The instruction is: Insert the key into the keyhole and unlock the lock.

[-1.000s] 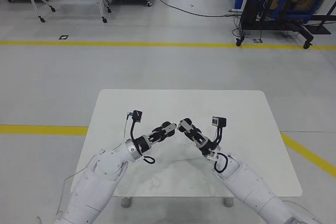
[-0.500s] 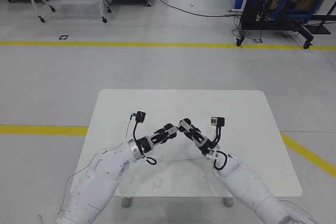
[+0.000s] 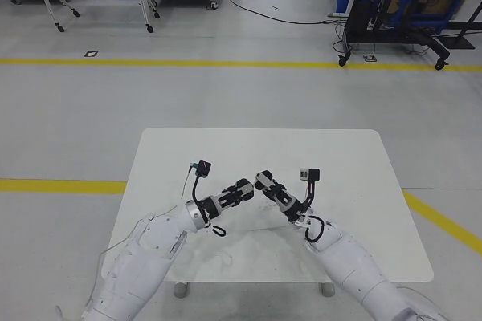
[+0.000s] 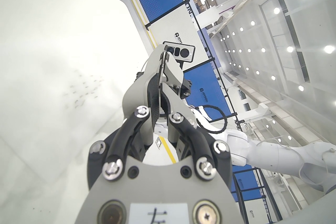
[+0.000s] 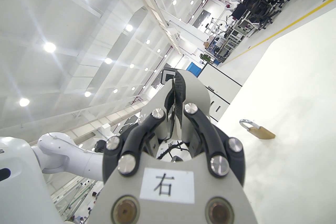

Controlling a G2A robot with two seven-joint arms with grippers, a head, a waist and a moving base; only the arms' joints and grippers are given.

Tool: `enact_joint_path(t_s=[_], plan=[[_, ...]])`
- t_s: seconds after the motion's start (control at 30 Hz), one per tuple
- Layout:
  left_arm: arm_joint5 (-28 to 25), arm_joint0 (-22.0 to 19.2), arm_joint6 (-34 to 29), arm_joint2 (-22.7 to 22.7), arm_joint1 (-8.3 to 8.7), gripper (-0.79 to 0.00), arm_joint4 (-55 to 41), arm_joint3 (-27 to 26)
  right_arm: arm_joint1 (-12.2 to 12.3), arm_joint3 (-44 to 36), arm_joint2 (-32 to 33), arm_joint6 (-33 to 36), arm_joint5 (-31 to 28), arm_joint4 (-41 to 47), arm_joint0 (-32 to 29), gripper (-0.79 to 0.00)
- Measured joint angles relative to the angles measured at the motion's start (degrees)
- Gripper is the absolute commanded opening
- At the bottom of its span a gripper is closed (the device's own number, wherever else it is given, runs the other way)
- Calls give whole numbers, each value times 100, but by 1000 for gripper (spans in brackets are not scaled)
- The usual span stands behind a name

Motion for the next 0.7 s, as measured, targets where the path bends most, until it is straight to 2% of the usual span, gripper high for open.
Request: enact_joint_path(t_s=[0.33, 0.37, 0.4, 0.47, 0.5, 0.6, 0.7], plan=[[41, -62, 216, -89, 2, -785, -4, 20, -101, 104, 158, 322, 0, 110, -16, -785], [41, -67, 210, -97, 3, -708, -13, 23, -112, 108, 179, 357, 0, 128, -20, -785], [38, -70, 204, -100, 4, -594, -17, 23, -120, 105, 194, 385, 0, 146, -24, -785], [26, -71, 186, -98, 5, -443, -26, 26, -139, 99, 230, 455, 0, 187, -31, -785], [18, -70, 178, -95, 5, -409, -37, 26, -148, 94, 242, 487, 0, 209, -34, -785], [-3, -57, 172, -87, 5, -372, -62, 30, -181, 89, 276, 607, 0, 295, -40, -785], [-39, -40, 209, -86, 3, -397, -86, 39, -214, 118, 309, 724, 0, 366, -37, -785]])
